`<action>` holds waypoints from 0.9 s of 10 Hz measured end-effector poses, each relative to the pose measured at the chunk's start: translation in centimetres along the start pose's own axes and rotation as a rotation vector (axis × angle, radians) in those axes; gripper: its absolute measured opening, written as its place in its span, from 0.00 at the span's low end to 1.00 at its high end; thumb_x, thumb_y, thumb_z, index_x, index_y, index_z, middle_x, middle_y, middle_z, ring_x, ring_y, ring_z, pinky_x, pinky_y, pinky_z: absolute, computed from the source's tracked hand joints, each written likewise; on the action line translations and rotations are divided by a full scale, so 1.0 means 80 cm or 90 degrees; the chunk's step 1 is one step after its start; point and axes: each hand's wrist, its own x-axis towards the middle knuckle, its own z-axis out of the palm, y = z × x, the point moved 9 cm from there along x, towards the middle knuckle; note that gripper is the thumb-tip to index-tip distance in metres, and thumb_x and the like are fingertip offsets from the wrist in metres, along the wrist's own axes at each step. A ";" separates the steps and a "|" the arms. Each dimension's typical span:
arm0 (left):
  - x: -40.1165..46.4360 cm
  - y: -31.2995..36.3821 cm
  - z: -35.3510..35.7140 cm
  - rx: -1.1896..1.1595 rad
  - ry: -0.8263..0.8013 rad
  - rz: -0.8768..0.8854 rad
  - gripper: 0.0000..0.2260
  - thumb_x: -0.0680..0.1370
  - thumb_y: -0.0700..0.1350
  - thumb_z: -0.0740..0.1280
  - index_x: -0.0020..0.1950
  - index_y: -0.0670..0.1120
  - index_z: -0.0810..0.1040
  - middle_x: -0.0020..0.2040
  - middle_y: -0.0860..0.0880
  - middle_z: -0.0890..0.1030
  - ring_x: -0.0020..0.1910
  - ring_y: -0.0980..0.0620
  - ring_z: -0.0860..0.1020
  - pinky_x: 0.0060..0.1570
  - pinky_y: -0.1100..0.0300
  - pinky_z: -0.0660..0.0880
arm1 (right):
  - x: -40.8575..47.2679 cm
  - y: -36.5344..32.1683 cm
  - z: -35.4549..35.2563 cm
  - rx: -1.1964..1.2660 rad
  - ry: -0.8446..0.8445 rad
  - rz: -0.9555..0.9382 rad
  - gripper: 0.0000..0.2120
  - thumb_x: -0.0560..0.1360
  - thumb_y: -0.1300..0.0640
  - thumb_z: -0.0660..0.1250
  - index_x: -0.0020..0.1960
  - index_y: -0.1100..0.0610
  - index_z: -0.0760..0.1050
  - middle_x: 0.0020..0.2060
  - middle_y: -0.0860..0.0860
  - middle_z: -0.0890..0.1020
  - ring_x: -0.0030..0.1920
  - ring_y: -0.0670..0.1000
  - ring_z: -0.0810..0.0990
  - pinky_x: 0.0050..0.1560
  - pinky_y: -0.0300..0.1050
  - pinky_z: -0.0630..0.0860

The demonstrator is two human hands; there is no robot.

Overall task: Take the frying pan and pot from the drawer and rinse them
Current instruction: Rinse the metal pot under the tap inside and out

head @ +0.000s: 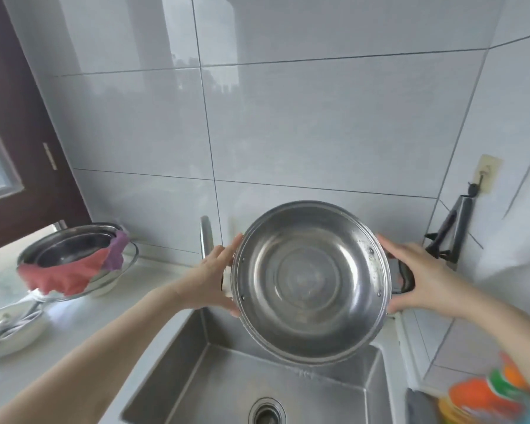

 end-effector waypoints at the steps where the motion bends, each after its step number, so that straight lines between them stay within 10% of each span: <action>1: 0.003 -0.028 0.033 -0.018 -0.131 -0.030 0.64 0.58 0.58 0.83 0.77 0.67 0.36 0.75 0.56 0.61 0.73 0.54 0.63 0.73 0.55 0.60 | -0.007 0.006 0.033 0.053 -0.079 0.022 0.56 0.57 0.50 0.84 0.67 0.23 0.48 0.57 0.42 0.70 0.58 0.43 0.71 0.55 0.29 0.65; 3: 0.007 -0.035 0.053 -0.052 -0.270 0.002 0.53 0.63 0.50 0.82 0.68 0.76 0.45 0.73 0.62 0.65 0.72 0.62 0.62 0.70 0.64 0.58 | -0.025 0.016 0.068 0.167 -0.115 0.072 0.48 0.60 0.54 0.83 0.69 0.32 0.60 0.56 0.33 0.77 0.49 0.30 0.75 0.52 0.27 0.68; 4: 0.015 -0.027 0.056 -0.087 -0.318 0.054 0.51 0.63 0.50 0.83 0.67 0.78 0.49 0.71 0.68 0.66 0.71 0.65 0.63 0.70 0.65 0.59 | -0.037 0.027 0.081 0.196 -0.116 0.103 0.47 0.59 0.51 0.83 0.67 0.27 0.62 0.55 0.38 0.80 0.45 0.43 0.79 0.52 0.38 0.75; 6: 0.035 0.004 0.067 -0.102 -0.401 0.141 0.51 0.65 0.47 0.82 0.70 0.74 0.50 0.67 0.75 0.66 0.66 0.77 0.62 0.63 0.77 0.61 | -0.086 0.039 0.086 0.237 -0.056 0.213 0.48 0.56 0.49 0.83 0.68 0.28 0.64 0.51 0.40 0.80 0.38 0.39 0.75 0.46 0.36 0.74; 9: 0.095 0.092 0.137 0.054 -0.442 0.271 0.59 0.54 0.67 0.81 0.73 0.75 0.46 0.76 0.63 0.63 0.74 0.60 0.63 0.74 0.50 0.64 | -0.245 0.030 0.052 0.281 0.085 0.334 0.44 0.62 0.63 0.81 0.68 0.32 0.66 0.53 0.36 0.81 0.48 0.33 0.77 0.54 0.35 0.77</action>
